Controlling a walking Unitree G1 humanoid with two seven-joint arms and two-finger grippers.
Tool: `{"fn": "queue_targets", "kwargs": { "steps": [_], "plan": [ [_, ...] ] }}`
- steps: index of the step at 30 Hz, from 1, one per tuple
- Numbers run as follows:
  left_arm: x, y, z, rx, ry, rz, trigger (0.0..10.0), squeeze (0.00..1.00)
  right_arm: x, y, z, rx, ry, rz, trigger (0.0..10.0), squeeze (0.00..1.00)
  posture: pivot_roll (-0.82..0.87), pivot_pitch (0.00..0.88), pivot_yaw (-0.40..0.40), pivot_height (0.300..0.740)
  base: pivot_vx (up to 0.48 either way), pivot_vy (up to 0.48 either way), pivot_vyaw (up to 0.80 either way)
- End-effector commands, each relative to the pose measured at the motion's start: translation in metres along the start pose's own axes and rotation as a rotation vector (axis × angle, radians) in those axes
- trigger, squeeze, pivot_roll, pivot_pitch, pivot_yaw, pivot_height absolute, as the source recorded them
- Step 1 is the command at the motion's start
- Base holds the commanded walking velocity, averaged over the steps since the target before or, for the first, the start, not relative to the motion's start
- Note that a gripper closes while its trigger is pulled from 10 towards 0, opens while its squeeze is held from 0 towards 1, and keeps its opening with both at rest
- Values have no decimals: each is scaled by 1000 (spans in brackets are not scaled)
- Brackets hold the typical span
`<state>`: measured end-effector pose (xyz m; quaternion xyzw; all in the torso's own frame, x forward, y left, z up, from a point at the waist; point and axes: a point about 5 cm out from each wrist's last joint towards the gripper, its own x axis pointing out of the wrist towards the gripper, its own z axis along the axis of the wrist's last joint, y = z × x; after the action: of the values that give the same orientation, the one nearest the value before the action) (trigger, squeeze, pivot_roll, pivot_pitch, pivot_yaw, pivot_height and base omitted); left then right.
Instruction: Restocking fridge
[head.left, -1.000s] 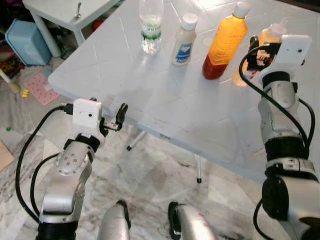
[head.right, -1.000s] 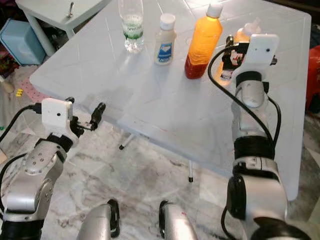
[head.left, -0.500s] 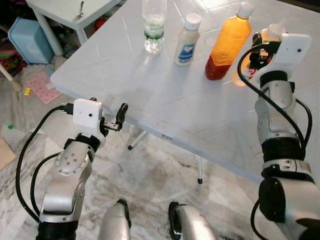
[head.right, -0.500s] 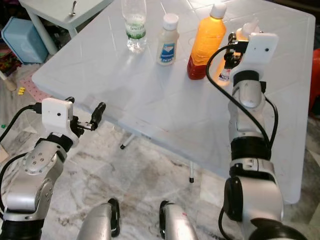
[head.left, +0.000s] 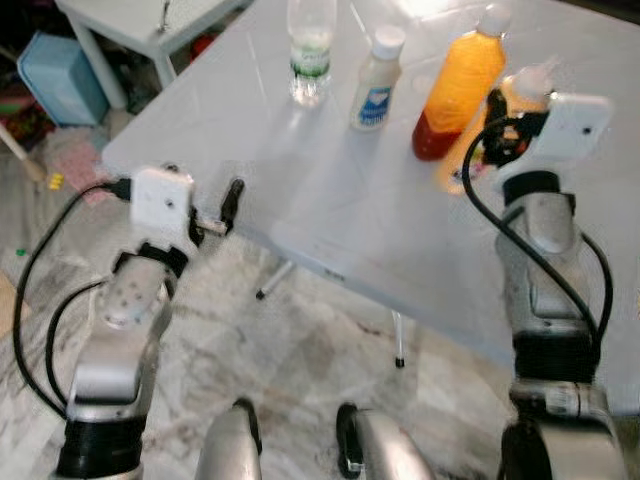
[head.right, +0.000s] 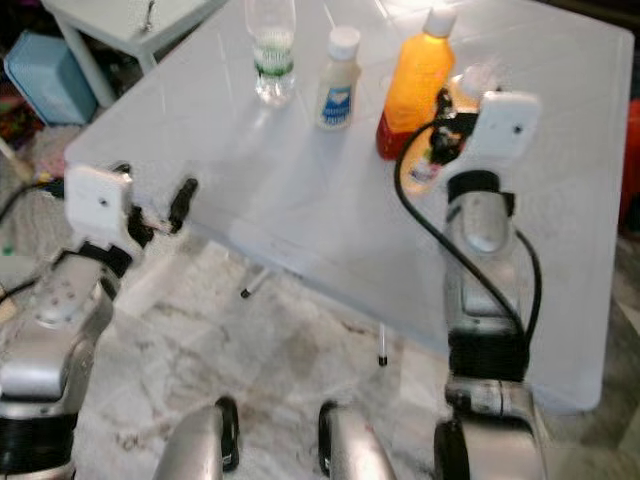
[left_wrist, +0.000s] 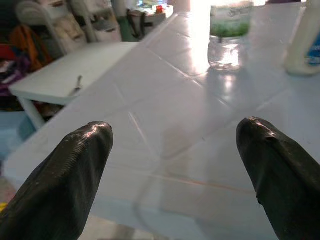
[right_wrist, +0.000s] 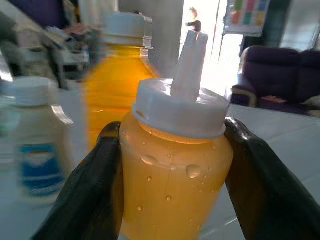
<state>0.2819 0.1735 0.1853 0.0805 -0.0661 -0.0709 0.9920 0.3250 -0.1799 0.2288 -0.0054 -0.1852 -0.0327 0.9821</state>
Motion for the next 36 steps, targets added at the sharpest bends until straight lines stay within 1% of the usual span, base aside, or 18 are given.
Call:
{"fn": "queue_targets", "kwargs": {
  "steps": [1,4,5,8,11,12,13,14,15,19,21,25,27,28,31,36],
  "plan": [
    [-5,2,-9,5,22,28,10000,0,-7,10,2,29,19,19,10000,0,56,221,-17,740,0,0,0],
    [-4,-3,-11,28,3,34,10000,0,-14,23,0,53,37,52,10000,0,48,212,-19,740,0,0,0],
    [-3,-7,-12,28,5,44,10000,0,-18,30,-1,68,48,80,10000,0,51,198,-18,740,0,0,0],
    [-1,-16,-17,-4,19,52,10000,0,-29,48,-4,126,70,166,10000,0,48,168,-19,740,0,0,0],
    [-2,-18,-18,-14,21,59,10000,0,-35,52,-3,162,92,186,10000,0,49,156,-24,740,0,0,0],
    [-2,-16,-20,-22,23,82,10000,0,-38,57,-3,154,99,219,10000,0,39,144,-32,740,0,0,0],
    [-2,-16,-20,-22,23,82,10000,0,-38,57,-3,154,99,219,10000,0,39,144,-32,740,0,0,0],
    [-2,-14,-21,-20,27,104,10000,0,-39,60,-3,124,92,246,10000,0,42,141,-40,740,0,0,0],
    [-1,-7,-26,-7,46,164,10000,0,-41,63,-4,92,84,271,10000,0,42,136,-42,740,0,0,650],
    [-3,5,-32,-4,60,244,10000,0,-45,64,-10,71,100,279,10000,0,48,139,-48,740,0,0,762],
    [-4,6,-32,-4,60,247,10000,0,-46,63,-11,65,103,280,10000,0,51,138,-50,740,0,0,800],
    [-12,6,-37,-8,56,260,10000,0,-51,57,-23,38,125,267,10000,0,66,94,-60,740,0,0,800],
    [-17,6,-42,-7,60,264,10000,0,-53,53,-27,18,131,260,10000,0,74,64,-67,740,0,0,800],
    [-23,7,-45,-3,61,281,10000,0,-52,48,-28,0,129,253,10000,0,81,40,-72,740,0,0,800],
    [-29,8,-48,2,62,297,10000,0,-52,42,-30,-17,126,244,10000,0,93,4,-79,740,0,0,800],
    [-32,11,-55,31,69,305,10000,0,-52,41,-35,-23,125,243,10000,0,104,0,-74,740,0,0,800]
  ]
}}
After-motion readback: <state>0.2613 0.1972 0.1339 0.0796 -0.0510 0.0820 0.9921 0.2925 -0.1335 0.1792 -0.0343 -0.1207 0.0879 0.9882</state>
